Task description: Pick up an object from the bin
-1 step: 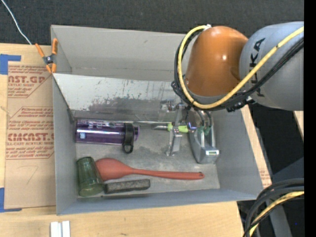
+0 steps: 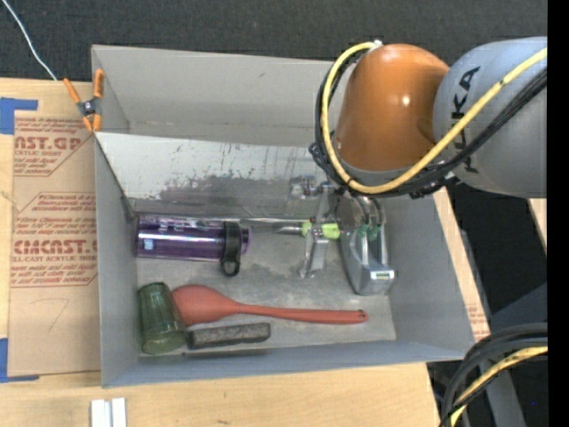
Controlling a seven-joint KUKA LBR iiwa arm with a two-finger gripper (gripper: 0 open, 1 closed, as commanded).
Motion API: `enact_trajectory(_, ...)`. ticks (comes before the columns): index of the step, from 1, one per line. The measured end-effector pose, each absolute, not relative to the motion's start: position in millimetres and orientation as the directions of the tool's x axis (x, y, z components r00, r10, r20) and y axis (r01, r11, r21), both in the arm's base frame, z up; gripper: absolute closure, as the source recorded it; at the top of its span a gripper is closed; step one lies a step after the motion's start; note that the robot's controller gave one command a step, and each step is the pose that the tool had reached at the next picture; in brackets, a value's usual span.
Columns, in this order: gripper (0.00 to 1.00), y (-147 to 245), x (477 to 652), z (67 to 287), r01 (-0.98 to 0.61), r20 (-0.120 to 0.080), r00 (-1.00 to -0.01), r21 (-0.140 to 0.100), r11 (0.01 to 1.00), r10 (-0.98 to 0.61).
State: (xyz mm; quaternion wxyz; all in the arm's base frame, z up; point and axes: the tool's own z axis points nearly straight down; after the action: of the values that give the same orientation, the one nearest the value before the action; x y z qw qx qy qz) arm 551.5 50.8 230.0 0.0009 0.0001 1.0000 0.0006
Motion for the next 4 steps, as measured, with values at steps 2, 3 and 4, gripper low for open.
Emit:
enact_trajectory(2,0.0,-27,482.6,156,-0.315,-0.003,-0.949,0.001,0.949,-0.315)
enact_trajectory(3,0.0,-23,492.0,70,-0.054,-0.002,-0.999,0.002,0.999,-0.054)
enact_trajectory(4,0.0,-32,490.9,71,-0.181,-0.012,-0.983,0.001,0.984,-0.181)
